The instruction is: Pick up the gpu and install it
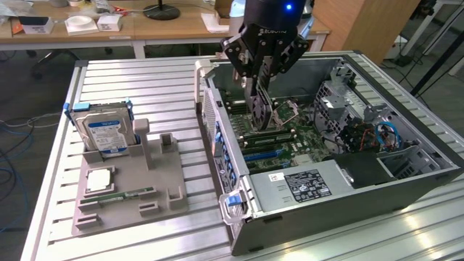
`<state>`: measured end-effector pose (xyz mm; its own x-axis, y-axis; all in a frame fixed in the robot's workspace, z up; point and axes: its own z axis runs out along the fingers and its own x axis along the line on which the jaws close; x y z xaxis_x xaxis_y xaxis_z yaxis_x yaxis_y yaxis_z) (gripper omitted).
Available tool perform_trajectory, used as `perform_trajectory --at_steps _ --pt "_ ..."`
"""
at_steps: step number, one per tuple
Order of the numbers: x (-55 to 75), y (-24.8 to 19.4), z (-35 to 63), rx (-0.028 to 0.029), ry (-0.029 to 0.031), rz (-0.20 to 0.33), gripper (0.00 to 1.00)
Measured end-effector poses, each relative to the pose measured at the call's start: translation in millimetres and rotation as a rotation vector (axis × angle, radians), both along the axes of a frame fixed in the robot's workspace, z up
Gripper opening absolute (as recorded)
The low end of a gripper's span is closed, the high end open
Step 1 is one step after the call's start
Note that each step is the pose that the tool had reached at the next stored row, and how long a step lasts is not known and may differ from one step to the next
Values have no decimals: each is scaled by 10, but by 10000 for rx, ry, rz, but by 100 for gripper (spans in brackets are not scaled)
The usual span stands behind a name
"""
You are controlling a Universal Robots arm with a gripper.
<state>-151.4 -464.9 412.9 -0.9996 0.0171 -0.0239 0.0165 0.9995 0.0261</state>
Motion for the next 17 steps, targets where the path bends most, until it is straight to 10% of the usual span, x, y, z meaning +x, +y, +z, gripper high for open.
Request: perform_trajectory --at_steps 17 --pt "99 0 0 0 0 0 26"
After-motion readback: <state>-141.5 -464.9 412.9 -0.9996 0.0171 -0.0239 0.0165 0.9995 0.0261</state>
